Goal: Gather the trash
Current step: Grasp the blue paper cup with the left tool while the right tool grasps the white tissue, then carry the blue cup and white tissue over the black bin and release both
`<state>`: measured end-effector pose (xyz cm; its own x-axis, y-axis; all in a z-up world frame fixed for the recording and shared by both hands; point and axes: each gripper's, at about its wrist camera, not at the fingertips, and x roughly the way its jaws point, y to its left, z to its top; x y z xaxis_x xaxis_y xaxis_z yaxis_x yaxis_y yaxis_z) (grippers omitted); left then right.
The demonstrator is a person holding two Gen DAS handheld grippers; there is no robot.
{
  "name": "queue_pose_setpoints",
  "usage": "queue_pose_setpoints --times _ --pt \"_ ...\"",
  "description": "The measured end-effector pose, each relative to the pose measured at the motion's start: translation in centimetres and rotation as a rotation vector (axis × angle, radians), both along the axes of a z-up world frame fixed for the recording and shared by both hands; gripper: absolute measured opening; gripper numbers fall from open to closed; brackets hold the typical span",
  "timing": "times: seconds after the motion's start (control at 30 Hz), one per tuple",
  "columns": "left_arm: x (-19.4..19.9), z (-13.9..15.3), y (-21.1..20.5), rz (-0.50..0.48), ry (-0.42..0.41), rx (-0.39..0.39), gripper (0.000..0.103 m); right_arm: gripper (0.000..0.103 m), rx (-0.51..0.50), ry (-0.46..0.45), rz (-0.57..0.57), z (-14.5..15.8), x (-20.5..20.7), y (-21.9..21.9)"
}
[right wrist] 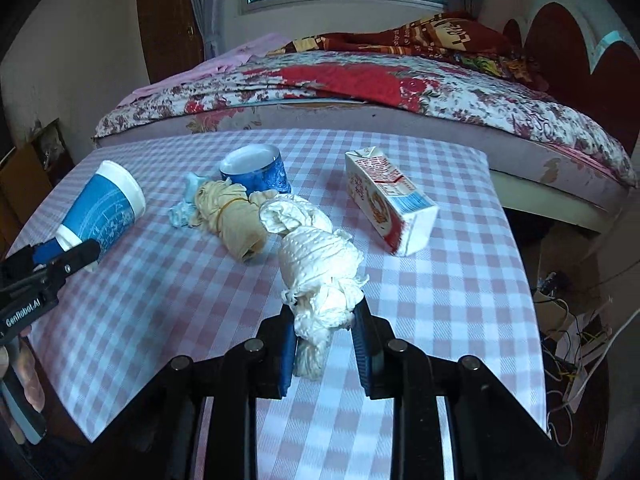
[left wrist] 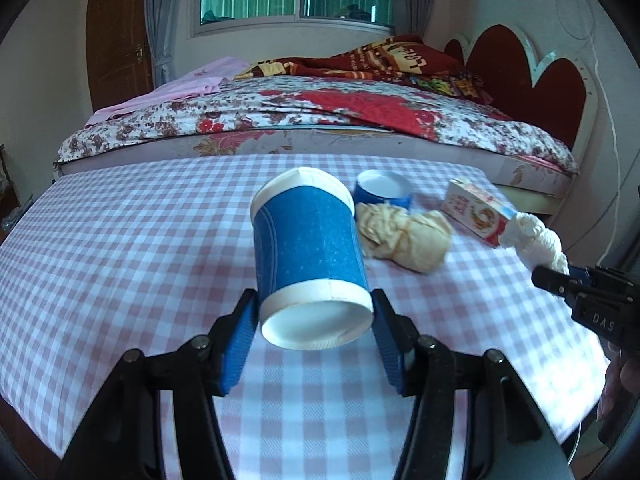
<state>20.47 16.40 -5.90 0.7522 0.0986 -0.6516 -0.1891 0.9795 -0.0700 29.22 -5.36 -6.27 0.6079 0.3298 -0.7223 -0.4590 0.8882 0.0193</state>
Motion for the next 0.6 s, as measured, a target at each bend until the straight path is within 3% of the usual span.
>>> queue_pose_setpoints --times 0.6 --pt "-6.6 3.0 -6.4 -0.12 -0.062 0.003 0.056 0.026 0.091 -0.069 -0.059 4.6 -8.6 -5.8"
